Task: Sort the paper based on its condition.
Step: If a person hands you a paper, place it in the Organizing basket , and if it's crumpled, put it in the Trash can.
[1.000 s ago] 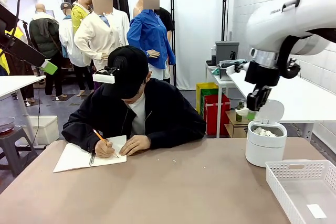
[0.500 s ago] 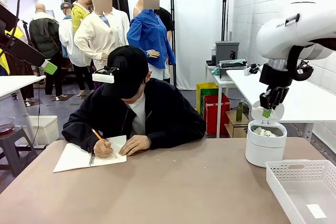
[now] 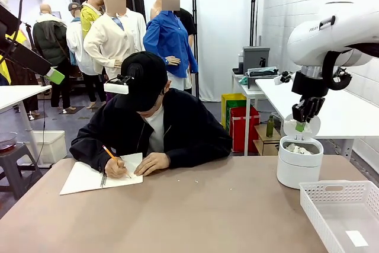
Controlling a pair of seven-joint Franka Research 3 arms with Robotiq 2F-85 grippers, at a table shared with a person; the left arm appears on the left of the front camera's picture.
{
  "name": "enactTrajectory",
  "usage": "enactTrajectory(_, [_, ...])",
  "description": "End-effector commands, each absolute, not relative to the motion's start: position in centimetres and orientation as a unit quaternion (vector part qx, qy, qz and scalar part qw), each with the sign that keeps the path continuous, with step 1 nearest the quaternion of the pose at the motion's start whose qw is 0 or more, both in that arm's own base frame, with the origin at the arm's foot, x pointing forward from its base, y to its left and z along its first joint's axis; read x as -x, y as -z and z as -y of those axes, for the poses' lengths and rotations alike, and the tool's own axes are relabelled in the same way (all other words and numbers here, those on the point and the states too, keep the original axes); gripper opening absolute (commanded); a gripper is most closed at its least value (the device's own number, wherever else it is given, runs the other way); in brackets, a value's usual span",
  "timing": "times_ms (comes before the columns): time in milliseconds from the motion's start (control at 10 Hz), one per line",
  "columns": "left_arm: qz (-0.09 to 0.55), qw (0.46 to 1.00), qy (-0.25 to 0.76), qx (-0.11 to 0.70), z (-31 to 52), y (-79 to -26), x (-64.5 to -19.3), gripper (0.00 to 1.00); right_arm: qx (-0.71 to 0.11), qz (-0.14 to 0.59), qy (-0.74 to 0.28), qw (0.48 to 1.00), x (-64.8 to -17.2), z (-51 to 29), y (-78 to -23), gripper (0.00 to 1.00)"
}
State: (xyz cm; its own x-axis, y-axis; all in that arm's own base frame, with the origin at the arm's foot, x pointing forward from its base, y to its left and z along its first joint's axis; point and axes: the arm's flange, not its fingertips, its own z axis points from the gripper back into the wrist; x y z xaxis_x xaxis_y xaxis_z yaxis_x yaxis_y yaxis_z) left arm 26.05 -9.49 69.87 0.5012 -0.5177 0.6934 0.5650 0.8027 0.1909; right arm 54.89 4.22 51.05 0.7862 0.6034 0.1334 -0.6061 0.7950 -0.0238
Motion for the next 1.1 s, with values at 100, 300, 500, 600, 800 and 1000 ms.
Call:
enactTrajectory(100, [0.39, 0.866, 0.312, 0.03, 9.4, -69.9, -26.0, 1.0, 0.009, 0.048, -0.319, 0.946, -58.2, -4.4, -47.7, 0.24])
enactTrajectory(300, [0.39, 0.866, 0.312, 0.03, 9.4, -69.9, -26.0, 1.0, 0.019, 0.048, -0.308, 0.95, -58.3, -4.2, -47.1, 0.24])
enactTrajectory(500, [0.39, 0.866, 0.312, 0.03, 9.4, -69.9, -26.0, 1.0, 0.046, 0.043, -0.299, 0.952, -58.4, -4.0, -46.3, 0.24])
enactTrajectory(600, [0.39, 0.866, 0.312, 0.03, 9.4, -69.9, -26.0, 1.0, 0.054, 0.035, -0.295, 0.953, -58.2, -3.9, -45.4, 0.24])
enactTrajectory(800, [0.39, 0.866, 0.312, 0.03, 9.4, -69.9, -26.0, 1.0, 0.075, 0.027, -0.291, 0.953, -58.3, -3.9, -43.9, 0.24])
enactTrajectory(1000, [0.39, 0.866, 0.312, 0.03, 9.4, -69.9, -26.0, 1.0, 0.089, 0.021, -0.292, 0.952, -58.4, -3.9, -43.1, 0.24])
